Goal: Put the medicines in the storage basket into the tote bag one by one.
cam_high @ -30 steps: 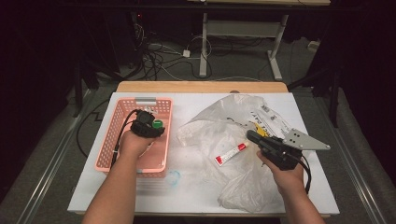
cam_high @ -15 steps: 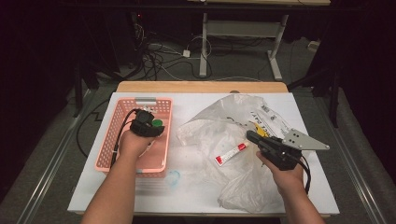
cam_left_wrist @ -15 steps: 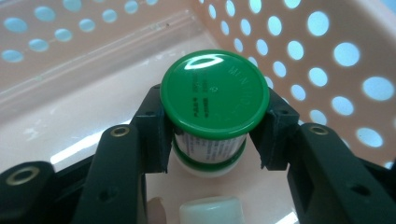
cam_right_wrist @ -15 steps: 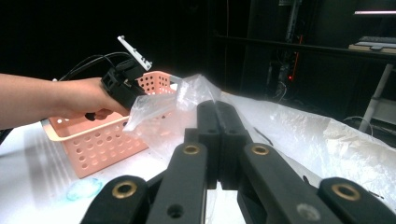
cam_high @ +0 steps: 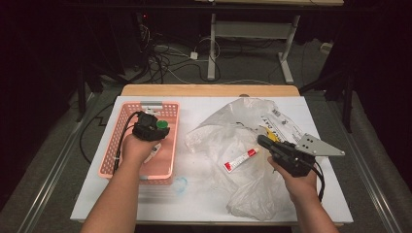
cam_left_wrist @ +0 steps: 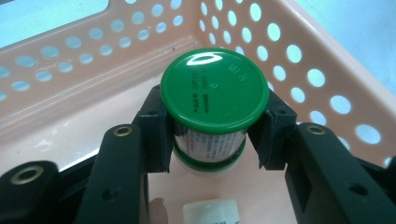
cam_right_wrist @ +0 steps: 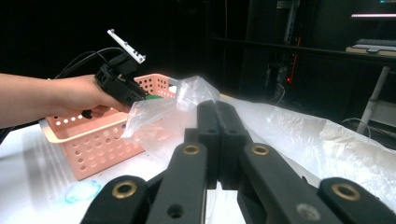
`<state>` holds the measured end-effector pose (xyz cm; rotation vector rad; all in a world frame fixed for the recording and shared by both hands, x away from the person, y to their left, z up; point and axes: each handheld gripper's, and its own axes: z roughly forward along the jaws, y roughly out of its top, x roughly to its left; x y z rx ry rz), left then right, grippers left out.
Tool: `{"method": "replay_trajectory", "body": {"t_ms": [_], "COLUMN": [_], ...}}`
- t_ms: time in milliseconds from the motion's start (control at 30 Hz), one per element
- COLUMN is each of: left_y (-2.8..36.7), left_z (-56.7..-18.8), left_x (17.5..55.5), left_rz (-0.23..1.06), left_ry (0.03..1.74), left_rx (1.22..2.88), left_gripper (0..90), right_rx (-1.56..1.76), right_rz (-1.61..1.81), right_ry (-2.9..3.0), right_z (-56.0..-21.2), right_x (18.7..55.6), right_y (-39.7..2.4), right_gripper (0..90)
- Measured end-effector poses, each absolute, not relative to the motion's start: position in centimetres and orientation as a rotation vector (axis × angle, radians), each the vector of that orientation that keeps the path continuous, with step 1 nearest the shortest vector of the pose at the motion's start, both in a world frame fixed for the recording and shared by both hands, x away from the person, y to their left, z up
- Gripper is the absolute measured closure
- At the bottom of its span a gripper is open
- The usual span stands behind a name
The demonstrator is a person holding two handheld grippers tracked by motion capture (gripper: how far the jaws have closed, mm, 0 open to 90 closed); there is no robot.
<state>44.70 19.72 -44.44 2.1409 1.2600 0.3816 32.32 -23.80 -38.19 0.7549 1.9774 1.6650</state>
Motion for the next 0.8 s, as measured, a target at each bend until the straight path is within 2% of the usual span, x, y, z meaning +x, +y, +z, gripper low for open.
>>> {"method": "replay_trajectory", "body": {"t_ms": [300,800], "left_y": [19.9,20.6], "left_z": [-43.6,-41.0], "left_x": [44.1,40.7], "left_rz": [0.404,0.383], "left_ry": [1.24,1.232], "left_rx": [2.116,2.037], "left_gripper": [53.4,53.4], "right_rx": [0.761,0.763], "right_rz": [1.667,1.658], "right_ry": [1.973,1.977], "right_z": [-38.2,-38.2], "right_x": [32.3,32.2], "right_y": [-23.9,-23.9], "right_gripper": [90.0,90.0]}}
